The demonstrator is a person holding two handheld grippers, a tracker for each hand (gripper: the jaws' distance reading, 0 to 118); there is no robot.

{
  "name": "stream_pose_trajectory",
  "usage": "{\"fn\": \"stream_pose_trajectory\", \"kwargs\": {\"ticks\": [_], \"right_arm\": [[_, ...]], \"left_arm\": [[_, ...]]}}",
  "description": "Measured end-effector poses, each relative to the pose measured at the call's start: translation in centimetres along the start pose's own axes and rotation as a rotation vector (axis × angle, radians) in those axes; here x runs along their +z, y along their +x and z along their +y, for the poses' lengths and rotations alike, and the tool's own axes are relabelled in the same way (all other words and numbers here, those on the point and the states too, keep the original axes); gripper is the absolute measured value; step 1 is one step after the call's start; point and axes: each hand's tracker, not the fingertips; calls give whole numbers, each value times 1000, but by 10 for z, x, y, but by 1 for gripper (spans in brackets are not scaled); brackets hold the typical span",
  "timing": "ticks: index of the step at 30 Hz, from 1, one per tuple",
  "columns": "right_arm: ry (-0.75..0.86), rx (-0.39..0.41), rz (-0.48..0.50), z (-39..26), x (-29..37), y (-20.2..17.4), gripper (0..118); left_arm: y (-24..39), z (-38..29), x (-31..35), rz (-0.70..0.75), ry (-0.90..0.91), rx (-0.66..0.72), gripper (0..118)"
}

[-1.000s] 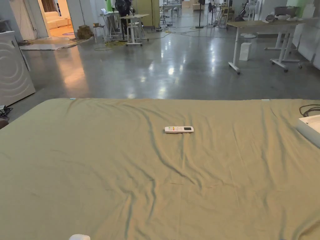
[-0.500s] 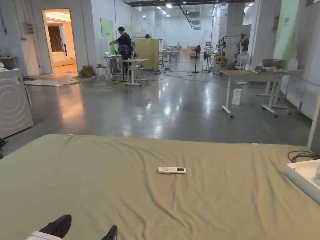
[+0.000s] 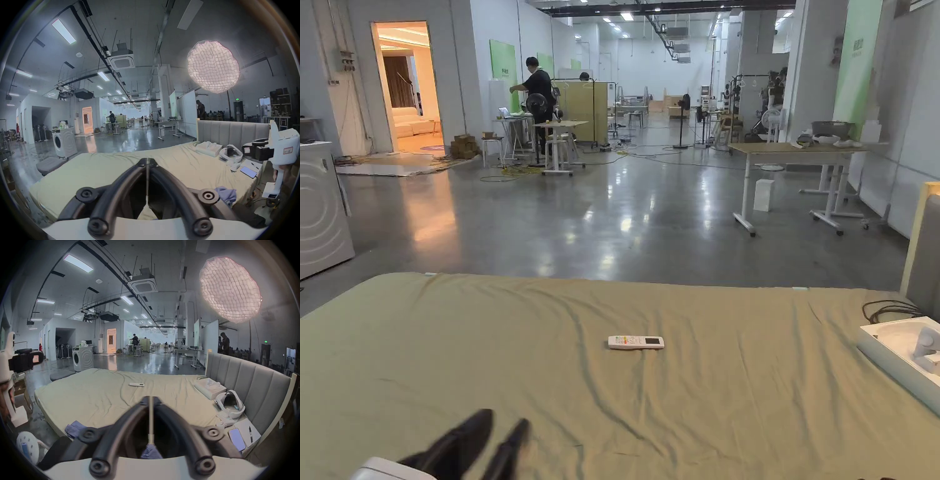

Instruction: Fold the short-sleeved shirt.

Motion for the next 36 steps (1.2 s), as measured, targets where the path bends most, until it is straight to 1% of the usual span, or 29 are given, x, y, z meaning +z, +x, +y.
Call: {"fn": "stream_pose_trajectory", "kwargs": {"ticks": [2, 4, 5, 8, 12, 15, 18, 21, 22, 23, 24, 25, 26, 27, 28, 29, 30, 31, 32, 35, 36], "right_arm": [[-7, -4, -9, -2, -1, 0, 0], [-26, -3, 7, -2, 0, -1, 0], [-18, 3, 1, -3, 1, -3, 0], [-12, 21, 8, 0, 1, -5, 0], [-9, 37, 12, 1, -1, -6, 0], [-10, 34, 16, 2, -1, -5, 0], [-18, 16, 25, 1, -2, -3, 0], [-27, -2, 28, -2, -4, -1, 0], [-35, -11, 33, -3, -5, 0, 0], [-44, -20, 38, -5, -7, 1, 0], [-50, -27, 43, -7, -7, 2, 0], [-60, -34, 47, -10, -8, 3, 0], [-73, -42, 52, -12, -9, 4, 0], [-81, -49, 55, -16, -10, 5, 0], [-96, -63, 59, -21, -11, 6, 0], [-123, -84, 67, -25, -14, 7, 0], [-144, -100, 73, -29, -15, 8, 0], [-162, -109, 74, -33, -18, 9, 0], [-176, -114, 70, -36, -21, 10, 0], [-211, -124, 69, -44, -26, 11, 0], [-219, -130, 70, -45, -27, 12, 0]], "left_arm": [[1, -7, 1, 38, 25, -5, 1], [-4, -6, -1, -9, -10, 31, 1], [-2, -10, -1, 12, 4, 23, 1], [-4, -7, -3, 16, -18, 12, 1], [-7, -7, -4, -9, -26, 41, 1], [-6, -7, -6, 1, -42, 21, 1], [-11, -11, -6, -11, -49, 33, 1], [-19, -13, -10, -26, -74, 83, 1], [-29, -15, -13, -67, -99, 164, 1], [-40, -17, -17, -101, -117, 237, 4], [-53, -24, -22, -137, -145, 319, 15], [-65, -32, -27, -133, -183, 362, 39], [-76, -40, -33, -110, -221, 375, 82], [-85, -47, -41, -89, -273, 365, 105], [-96, -59, -50, -74, -352, 369, 106], [-108, -73, -55, -57, -395, 379, 107], [-119, -85, -57, -75, -409, 395, 106], [-134, -100, -63, -90, -437, 445, 106], [-152, -118, -70, -116, -472, 555, 106], [-189, -163, -91, -152, -572, 795, 106], [-197, -179, -96, -158, -583, 837, 106]]}}
